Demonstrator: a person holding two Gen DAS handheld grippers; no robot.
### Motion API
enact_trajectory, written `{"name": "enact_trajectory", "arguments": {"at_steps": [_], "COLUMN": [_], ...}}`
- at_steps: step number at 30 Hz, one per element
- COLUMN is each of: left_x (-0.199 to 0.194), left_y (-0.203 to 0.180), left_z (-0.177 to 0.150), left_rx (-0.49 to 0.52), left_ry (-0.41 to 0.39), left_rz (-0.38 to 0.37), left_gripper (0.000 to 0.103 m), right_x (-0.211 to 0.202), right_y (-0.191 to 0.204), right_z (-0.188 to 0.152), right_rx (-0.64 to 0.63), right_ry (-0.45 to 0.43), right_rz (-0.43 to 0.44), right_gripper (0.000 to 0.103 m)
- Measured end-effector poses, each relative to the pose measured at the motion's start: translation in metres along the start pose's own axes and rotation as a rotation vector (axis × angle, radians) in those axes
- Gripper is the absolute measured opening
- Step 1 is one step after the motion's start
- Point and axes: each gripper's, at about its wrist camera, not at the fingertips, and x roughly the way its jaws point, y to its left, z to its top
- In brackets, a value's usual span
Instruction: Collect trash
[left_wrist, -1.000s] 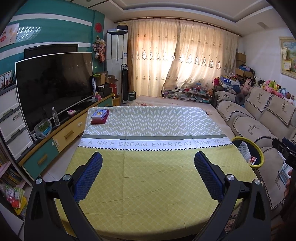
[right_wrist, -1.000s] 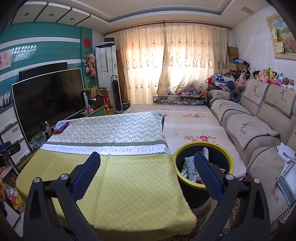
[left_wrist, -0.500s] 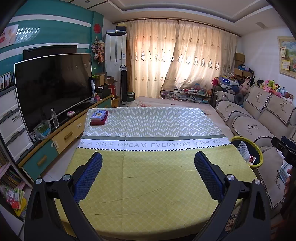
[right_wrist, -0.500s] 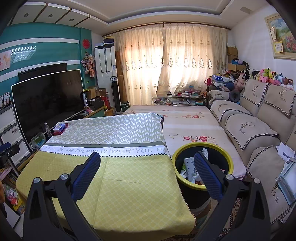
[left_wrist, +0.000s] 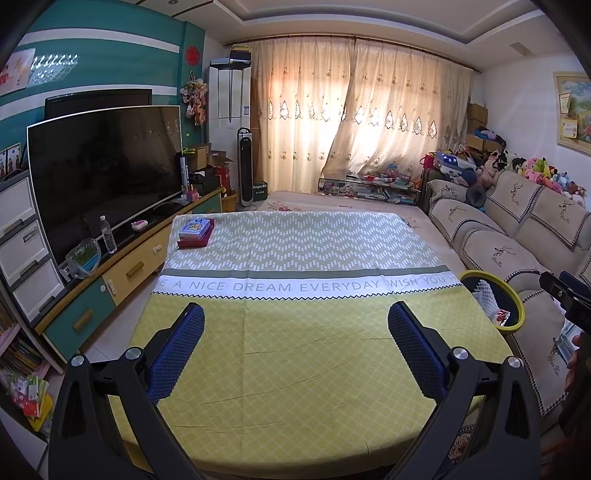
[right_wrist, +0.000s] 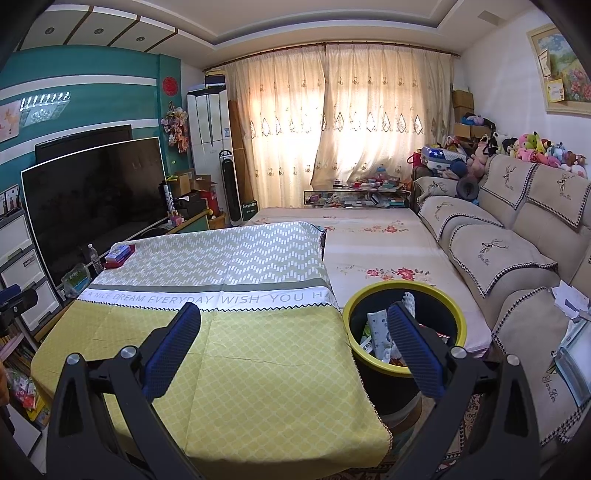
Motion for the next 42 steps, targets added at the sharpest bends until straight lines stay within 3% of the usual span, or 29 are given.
{"name": "enact_trajectory", "arguments": {"at_steps": [42], "left_x": [0.0045], "left_y": [0.0003], "left_z": [-0.0005], "left_rx": [0.007], "left_ry": [0.01], "left_rz": [-0.019], "left_gripper": [0.098], "right_x": [0.0095], "right_y": [0.0003], "right_z": [-0.0069], "right_rx": [0.004], "right_ry": [0.011], "right_rz": [0.005], "right_gripper": [0.096]}}
